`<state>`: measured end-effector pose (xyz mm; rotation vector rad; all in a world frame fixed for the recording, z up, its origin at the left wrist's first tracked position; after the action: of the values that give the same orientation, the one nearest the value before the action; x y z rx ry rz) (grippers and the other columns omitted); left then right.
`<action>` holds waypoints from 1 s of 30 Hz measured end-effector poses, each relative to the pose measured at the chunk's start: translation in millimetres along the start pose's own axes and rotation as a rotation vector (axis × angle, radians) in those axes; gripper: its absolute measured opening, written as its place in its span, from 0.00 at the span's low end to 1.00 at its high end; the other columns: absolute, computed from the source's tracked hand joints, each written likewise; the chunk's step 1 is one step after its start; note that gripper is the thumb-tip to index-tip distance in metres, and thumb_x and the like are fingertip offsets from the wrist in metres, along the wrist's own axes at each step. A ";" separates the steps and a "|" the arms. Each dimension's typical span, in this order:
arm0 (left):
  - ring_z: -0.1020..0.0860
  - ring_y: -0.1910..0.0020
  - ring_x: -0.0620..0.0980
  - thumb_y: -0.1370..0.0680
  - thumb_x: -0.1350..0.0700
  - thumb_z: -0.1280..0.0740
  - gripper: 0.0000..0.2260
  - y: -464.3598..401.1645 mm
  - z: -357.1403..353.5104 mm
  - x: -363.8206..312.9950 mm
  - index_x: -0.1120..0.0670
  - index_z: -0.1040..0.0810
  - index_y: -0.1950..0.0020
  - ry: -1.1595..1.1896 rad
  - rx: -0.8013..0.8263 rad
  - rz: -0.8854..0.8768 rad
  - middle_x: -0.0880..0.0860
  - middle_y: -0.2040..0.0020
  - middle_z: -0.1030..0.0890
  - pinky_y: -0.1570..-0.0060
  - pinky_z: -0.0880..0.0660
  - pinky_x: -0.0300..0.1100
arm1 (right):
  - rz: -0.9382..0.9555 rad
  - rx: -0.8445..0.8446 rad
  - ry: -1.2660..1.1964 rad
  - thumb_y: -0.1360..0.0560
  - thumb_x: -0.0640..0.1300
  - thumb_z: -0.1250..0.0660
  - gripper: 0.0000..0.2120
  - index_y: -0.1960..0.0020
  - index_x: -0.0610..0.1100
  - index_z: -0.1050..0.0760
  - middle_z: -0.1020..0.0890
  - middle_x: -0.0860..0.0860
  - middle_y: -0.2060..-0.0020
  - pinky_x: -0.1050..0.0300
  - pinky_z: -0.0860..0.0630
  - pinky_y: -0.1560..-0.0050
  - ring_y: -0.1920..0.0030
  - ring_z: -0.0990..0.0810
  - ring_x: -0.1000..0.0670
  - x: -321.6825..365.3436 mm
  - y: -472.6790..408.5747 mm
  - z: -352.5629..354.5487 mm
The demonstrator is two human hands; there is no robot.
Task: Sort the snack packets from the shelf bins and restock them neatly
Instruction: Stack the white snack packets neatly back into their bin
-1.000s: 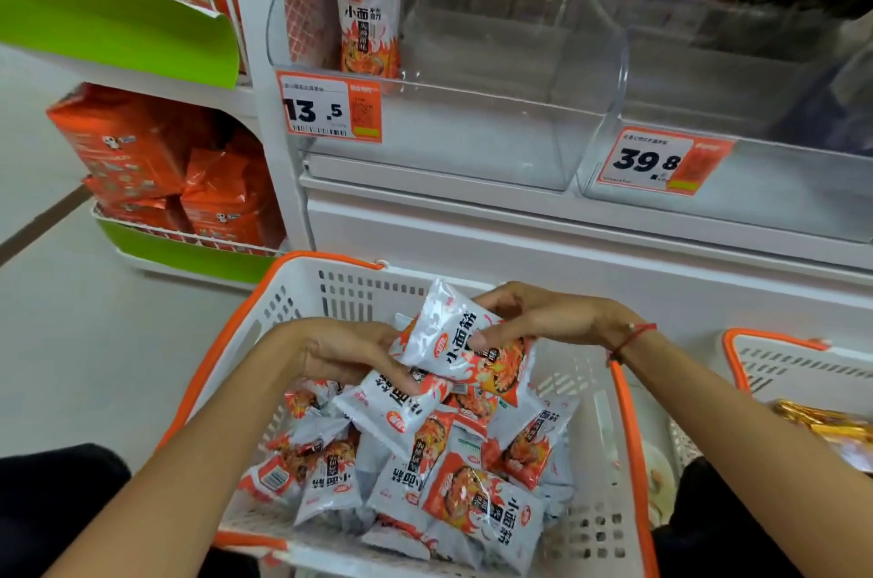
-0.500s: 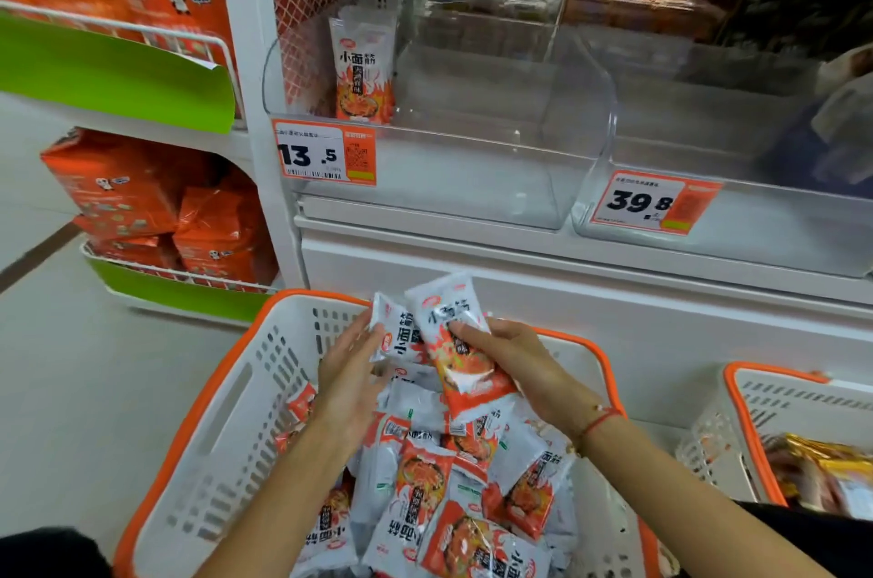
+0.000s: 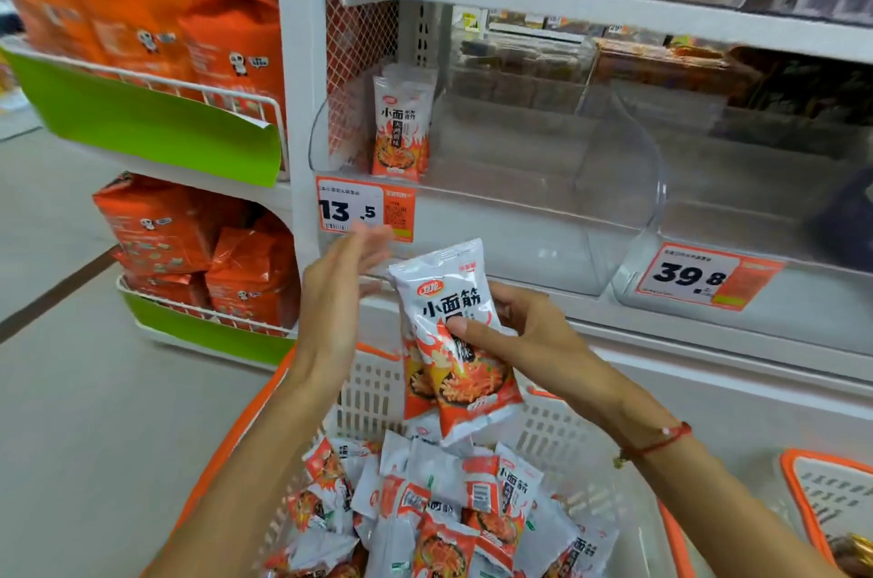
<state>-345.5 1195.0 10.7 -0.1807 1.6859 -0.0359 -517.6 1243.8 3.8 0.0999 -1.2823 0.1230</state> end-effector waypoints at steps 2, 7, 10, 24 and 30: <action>0.24 0.42 0.44 0.19 0.46 0.42 0.13 -17.4 31.2 -47.2 0.49 0.23 0.40 -0.147 -0.262 -0.304 0.44 0.43 0.21 0.44 0.29 0.38 | 0.024 -0.070 -0.130 0.27 0.44 0.30 0.10 0.46 0.44 0.19 0.14 0.52 0.55 0.64 0.22 0.58 0.56 0.16 0.56 29.7 -14.3 15.3; 0.45 0.23 0.48 0.20 0.44 0.42 0.30 -78.1 23.1 -92.2 0.57 0.43 0.22 -0.759 -0.323 -0.726 0.54 0.22 0.43 0.27 0.51 0.34 | -0.094 -0.154 -0.378 0.27 0.47 0.31 0.17 0.42 0.39 0.20 0.17 0.43 0.45 0.49 0.24 0.38 0.43 0.19 0.43 70.4 -87.3 52.0; 0.53 0.21 0.49 0.19 0.42 0.45 0.34 -106.1 6.1 -77.2 0.59 0.52 0.21 -0.940 -0.255 -0.767 0.55 0.20 0.52 0.24 0.53 0.42 | -0.097 -0.209 -0.428 0.26 0.46 0.29 0.19 0.40 0.37 0.22 0.17 0.42 0.45 0.50 0.21 0.42 0.48 0.18 0.45 85.9 -142.3 69.1; 0.55 0.21 0.49 0.20 0.44 0.46 0.33 -112.6 0.0 -65.0 0.58 0.52 0.21 -0.960 -0.261 -0.812 0.54 0.20 0.53 0.25 0.57 0.38 | 0.043 -0.345 0.575 0.34 0.58 0.24 0.20 0.48 0.47 0.19 0.15 0.49 0.51 0.52 0.20 0.49 0.53 0.17 0.49 59.2 -273.8 50.8; 0.56 0.21 0.47 0.20 0.42 0.47 0.34 -112.1 -0.2 -65.8 0.57 0.53 0.20 -0.970 -0.264 -0.793 0.53 0.20 0.53 0.25 0.58 0.37 | 0.032 -0.292 0.488 0.37 0.53 0.20 0.16 0.59 0.50 0.25 0.15 0.47 0.53 0.46 0.19 0.50 0.53 0.16 0.47 49.8 -272.5 44.4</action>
<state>-327.2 1093.6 90.0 -0.9018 0.5700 -0.2722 -505.8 969.7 62.5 -0.1922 -0.8029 -0.0146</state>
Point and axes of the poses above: each hand's wrist, its own y-axis away from the middle knuckle, its own z-axis out of the back of the hand, x = y × z, the point moved 10 cm from there along -y, towards the middle knuckle
